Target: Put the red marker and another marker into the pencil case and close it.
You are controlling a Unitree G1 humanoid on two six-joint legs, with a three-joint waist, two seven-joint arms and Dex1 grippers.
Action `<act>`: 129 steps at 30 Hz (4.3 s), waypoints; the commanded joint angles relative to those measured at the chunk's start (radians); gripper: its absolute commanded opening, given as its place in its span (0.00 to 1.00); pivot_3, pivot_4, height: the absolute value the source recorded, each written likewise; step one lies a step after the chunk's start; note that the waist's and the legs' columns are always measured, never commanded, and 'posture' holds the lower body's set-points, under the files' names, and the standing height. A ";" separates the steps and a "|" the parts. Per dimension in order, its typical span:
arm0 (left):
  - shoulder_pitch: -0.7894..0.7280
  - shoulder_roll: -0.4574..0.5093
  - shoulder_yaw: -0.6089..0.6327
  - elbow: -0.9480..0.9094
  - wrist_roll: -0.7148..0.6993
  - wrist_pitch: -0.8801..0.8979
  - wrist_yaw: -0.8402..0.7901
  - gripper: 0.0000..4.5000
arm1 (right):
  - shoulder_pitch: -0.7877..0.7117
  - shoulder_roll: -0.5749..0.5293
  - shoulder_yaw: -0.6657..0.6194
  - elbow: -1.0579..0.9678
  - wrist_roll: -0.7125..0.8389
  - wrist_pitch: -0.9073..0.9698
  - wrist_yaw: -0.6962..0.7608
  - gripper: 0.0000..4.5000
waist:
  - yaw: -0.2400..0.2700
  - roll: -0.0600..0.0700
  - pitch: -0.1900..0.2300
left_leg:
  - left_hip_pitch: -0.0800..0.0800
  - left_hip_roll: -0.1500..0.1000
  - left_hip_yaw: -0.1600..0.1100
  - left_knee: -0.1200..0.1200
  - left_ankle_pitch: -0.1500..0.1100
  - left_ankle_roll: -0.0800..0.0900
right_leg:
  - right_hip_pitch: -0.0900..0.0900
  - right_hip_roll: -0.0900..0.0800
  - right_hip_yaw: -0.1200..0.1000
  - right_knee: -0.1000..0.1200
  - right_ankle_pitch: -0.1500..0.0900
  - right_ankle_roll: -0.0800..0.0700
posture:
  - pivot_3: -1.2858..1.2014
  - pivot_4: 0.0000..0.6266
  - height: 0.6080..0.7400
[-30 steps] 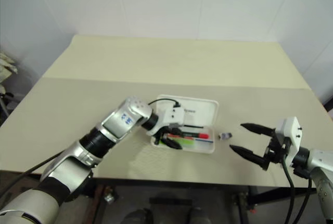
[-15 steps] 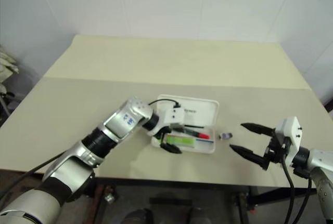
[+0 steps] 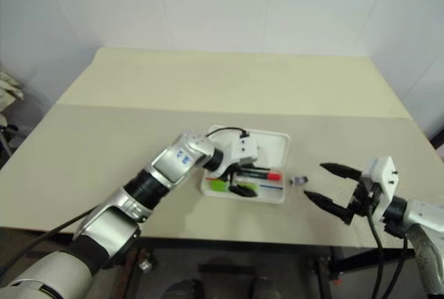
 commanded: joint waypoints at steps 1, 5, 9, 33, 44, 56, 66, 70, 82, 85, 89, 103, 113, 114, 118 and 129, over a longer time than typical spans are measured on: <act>0.011 0.010 0.081 -0.102 -0.055 0.007 -0.009 1.00 | -0.030 0.057 0.038 0.040 -0.088 -0.057 -0.100 1.00 | 0.000 0.000 0.000 | 0.000 0.000 0.000 0.000 0.000 0.000 | 0.000 0.000 0.000 0.000 0.000 -0.001 | 0.52 0.24 1.00; 0.065 0.049 0.193 -0.169 -0.151 -0.037 -0.049 1.00 | -0.077 0.141 0.086 0.142 -0.174 -0.130 -0.188 1.00 | -0.002 0.000 0.000 | 0.000 0.000 0.000 0.000 0.000 0.000 | 0.000 0.000 0.000 0.001 0.000 -0.001 | 0.52 0.24 1.00; 0.111 0.098 0.267 -0.193 -0.201 -0.106 -0.078 1.00 | -0.125 0.168 0.101 0.219 -0.206 -0.167 -0.212 1.00 | -0.003 0.001 0.000 | 0.002 0.001 0.000 -0.001 0.001 -0.001 | 0.000 0.000 0.000 0.003 0.000 0.000 | 0.52 0.24 1.00; 0.466 0.422 0.574 -0.291 -0.522 -0.339 -0.428 1.00 | -0.789 0.050 0.361 1.198 -0.408 -0.467 0.412 1.00 | -0.034 0.001 0.000 | 0.003 0.001 0.001 -0.001 0.002 -0.001 | 0.000 0.000 0.000 0.004 0.000 0.000 | 0.52 0.24 1.00; 0.466 0.466 0.607 -0.253 -0.548 -0.367 -0.447 1.00 | -0.817 0.058 0.369 1.307 -0.465 -0.549 0.422 0.55 | -0.036 0.001 0.000 | 0.004 0.001 0.001 -0.002 0.002 -0.002 | 0.001 -0.002 -0.001 0.005 -0.001 -0.001 | 0.52 0.24 1.00; 0.435 0.453 0.612 -0.201 -0.565 -0.378 -0.484 1.00 | -0.781 0.022 0.304 1.196 -0.399 -0.517 0.454 0.08 | -0.039 0.001 0.000 | 0.011 0.001 0.003 -0.008 0.003 -0.003 | 0.004 -0.003 0.000 0.004 -0.002 -0.003 | 0.52 0.24 1.00; 0.444 0.465 0.607 -0.172 -0.604 -0.393 -0.525 1.00 | -0.574 -0.022 0.264 0.535 -0.232 -0.182 0.384 0.08 | -0.050 0.001 0.000 | 0.012 0.002 0.001 -0.011 0.004 -0.005 | 0.002 -0.002 0.000 0.006 -0.003 -0.005 | 0.52 0.24 1.00; 0.438 0.457 0.599 -0.177 -0.613 -0.392 -0.517 1.00 | -0.455 -0.034 0.283 0.270 -0.193 -0.032 0.331 0.08 | -0.046 0.001 0.000 | 0.013 0.002 0.001 -0.011 0.004 -0.006 | 0.003 -0.002 0.000 0.007 -0.003 -0.006 | 0.52 0.24 1.00; 0.441 0.444 0.595 -0.184 -0.622 -0.394 -0.517 1.00 | -0.470 0.064 0.452 0.135 -0.260 0.084 0.184 0.08 | -0.047 0.001 0.000 | 0.012 0.002 0.001 -0.012 0.003 -0.005 | 0.002 -0.002 0.001 0.005 -0.003 -0.006 | 0.52 0.24 1.00; 0.453 0.447 0.599 -0.198 -0.627 -0.391 -0.513 1.00 | -0.486 0.070 0.473 0.164 -0.278 0.074 0.179 0.08 | -0.047 0.001 0.000 | 0.012 0.002 0.002 -0.012 0.003 -0.005 | 0.002 -0.002 0.001 0.005 -0.003 -0.006 | 0.52 0.24 1.00; 0.475 0.452 0.606 -0.220 -0.636 -0.390 -0.503 1.00 | -0.491 0.071 0.497 0.209 -0.307 0.048 0.191 0.08 | -0.043 0.001 0.000 | 0.011 0.002 0.002 -0.012 0.003 -0.004 | 0.002 -0.002 0.000 0.004 -0.003 -0.006 | 0.52 0.24 1.00; 0.508 0.456 0.616 -0.260 -0.653 -0.381 -0.479 1.00 | -0.506 0.028 0.452 0.260 -0.289 -0.002 0.207 0.08 | -0.044 0.000 0.000 | 0.011 0.002 0.002 -0.012 0.002 -0.003 | 0.002 -0.002 0.000 0.003 -0.003 -0.006 | 0.52 0.24 1.00; 0.486 0.445 0.606 -0.241 -0.649 -0.386 -0.485 1.00 | -0.451 0.006 0.442 0.192 -0.260 0.036 0.205 0.08 | -0.041 0.000 0.000 | 0.011 0.002 0.002 -0.013 0.002 -0.004 | 0.002 -0.002 0.000 0.002 -0.004 -0.006 | 0.52 0.24 1.00; 0.483 0.443 0.605 -0.239 -0.648 -0.386 -0.486 1.00 | -0.450 0.011 0.448 0.192 -0.264 0.036 0.202 0.08 | -0.041 0.000 0.000 | 0.011 0.002 0.002 -0.013 0.002 -0.004 | 0.002 -0.002 0.000 0.002 -0.004 -0.006 | 0.52 0.24 1.00; 0.474 0.440 0.601 -0.231 -0.645 -0.389 -0.489 1.00 | -0.466 0.038 0.474 0.211 -0.286 0.032 0.187 0.08 | -0.041 0.000 0.000 | 0.011 0.002 0.002 -0.013 0.002 -0.004 | 0.002 -0.002 0.000 0.002 -0.004 -0.007 | 0.52 0.24 1.00; 0.477 0.443 0.608 -0.236 -0.650 -0.387 -0.486 1.00 | -0.472 0.067 0.498 0.257 -0.316 0.012 0.202 0.08 | -0.039 0.000 0.000 | 0.011 0.002 0.002 -0.013 0.002 -0.004 | 0.001 -0.002 0.000 0.002 -0.004 -0.007 | 0.52 0.24 1.00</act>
